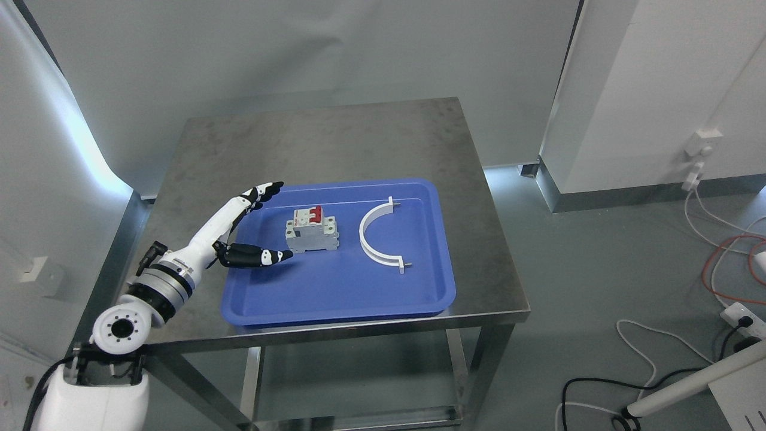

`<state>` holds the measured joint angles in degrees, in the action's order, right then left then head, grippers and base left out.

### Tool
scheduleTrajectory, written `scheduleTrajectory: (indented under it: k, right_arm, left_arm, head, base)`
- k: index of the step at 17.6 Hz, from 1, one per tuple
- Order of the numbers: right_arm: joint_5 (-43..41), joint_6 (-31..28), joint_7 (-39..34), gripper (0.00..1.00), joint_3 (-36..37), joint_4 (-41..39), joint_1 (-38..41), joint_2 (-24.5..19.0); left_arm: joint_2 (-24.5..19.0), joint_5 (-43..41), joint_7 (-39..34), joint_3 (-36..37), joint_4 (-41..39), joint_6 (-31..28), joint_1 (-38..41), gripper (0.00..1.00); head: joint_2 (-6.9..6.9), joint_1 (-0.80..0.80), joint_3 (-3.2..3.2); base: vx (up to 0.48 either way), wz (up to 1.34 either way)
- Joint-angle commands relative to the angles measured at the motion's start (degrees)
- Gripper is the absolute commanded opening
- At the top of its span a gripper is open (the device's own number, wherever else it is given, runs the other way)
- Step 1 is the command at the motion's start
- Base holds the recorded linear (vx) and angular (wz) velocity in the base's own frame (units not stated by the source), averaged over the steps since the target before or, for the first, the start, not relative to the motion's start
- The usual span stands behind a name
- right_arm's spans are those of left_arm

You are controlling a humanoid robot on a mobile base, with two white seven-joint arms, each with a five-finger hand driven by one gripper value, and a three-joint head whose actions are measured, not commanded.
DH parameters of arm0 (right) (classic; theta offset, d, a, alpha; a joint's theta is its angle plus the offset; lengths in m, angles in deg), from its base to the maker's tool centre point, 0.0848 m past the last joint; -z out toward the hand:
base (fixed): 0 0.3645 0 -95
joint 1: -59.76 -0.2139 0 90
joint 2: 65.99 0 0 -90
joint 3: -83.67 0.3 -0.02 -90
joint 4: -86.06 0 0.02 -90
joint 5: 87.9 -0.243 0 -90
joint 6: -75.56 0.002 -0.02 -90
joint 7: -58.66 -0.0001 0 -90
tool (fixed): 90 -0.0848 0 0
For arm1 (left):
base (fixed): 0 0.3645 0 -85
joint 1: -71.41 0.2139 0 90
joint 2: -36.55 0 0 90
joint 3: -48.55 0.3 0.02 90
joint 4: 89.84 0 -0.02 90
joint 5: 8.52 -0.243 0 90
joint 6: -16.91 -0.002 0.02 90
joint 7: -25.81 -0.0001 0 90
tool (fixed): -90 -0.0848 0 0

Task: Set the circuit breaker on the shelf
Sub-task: 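Reach the left hand toward the grey circuit breaker in the blue tray, then close the left hand around the circuit breaker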

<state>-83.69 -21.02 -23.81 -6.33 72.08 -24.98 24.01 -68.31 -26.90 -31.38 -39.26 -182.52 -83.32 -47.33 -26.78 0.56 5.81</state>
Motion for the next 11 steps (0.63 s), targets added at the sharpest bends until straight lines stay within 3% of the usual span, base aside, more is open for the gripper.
scheduleTrajectory:
  k: [1,7,11]
  right_arm:
    - [0.01,2.01,0.29,1.00,-1.14,0.00,0.01,1.00]
    - [0.01,2.09,0.20,1.00,-1.14,0.00,0.01,1.00]
    - [0.01,2.01,0.29,1.00,-1.14,0.00,0.01,1.00]
  left_arm:
    - [0.88,-4.57,0.50,5.28,1.88,-0.67,-1.67,0.81]
    - [2.90,-5.01,1.20,6.16,3.73,-0.76,-4.05,0.65]
    - [4.13,-4.92,4.80,5.55,3.73,-0.32,-3.44,0.41]
  head:
    - [0.00,0.00,0.00]
    - [0.00,0.00,0.00]
    - [0.00,0.00,0.00]
  base:
    - [0.000,0.00]
    - [0.000,0.00]
    - [0.003,0.00]
